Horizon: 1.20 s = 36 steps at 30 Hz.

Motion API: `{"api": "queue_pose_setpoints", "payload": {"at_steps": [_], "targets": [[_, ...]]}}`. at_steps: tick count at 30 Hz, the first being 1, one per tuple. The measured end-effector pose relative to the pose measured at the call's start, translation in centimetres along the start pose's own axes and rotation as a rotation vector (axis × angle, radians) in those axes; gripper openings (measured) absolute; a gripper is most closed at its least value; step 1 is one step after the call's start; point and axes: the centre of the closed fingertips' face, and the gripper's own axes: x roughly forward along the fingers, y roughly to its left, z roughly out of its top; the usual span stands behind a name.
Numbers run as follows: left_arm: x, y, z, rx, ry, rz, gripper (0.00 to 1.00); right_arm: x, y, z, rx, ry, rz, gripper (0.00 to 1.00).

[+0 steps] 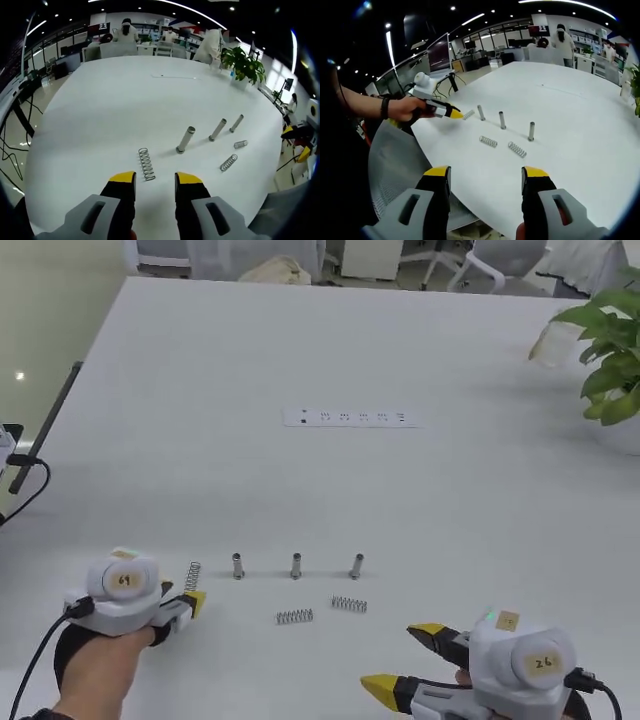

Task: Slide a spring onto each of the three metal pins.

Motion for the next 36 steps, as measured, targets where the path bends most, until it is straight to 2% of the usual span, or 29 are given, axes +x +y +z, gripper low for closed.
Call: {"api": "queue_pose_setpoints", "payload": {"at_steps": [8,16,24,29,33,36], "targets": [[0.9,0.4,0.1,-0.023,0.019,0.009,0.22,0.1,-0.1,-0.1,0.005,0.006,0.001,0.55],[1.7,0.5,-0.8,-0.048,0.054,0.011,0.21,0.1,-0.2,-0.5,0.012,0.016,0.001,0.55],[2.5,0.8,-0.9,-0.079,0.067,0.017,0.18,0.2,-0.4,-0.6,0.017,0.018,0.001,0.55],[3.0,0.6,-1.1,-0.070,0.078,0.014,0.17,0.2,-0.6,-0.6,0.019,0.019,0.000,0.55],[3.0,0.7,-0.6,-0.076,0.069,0.020,0.15,0.1,-0.5,-0.6,0.023,0.017,-0.002,0.55],[3.0,0.8,-0.6,-0.062,0.074,0.034,0.12,0.1,-0.6,-0.8,0.025,0.019,-0.006,0.55]]}}
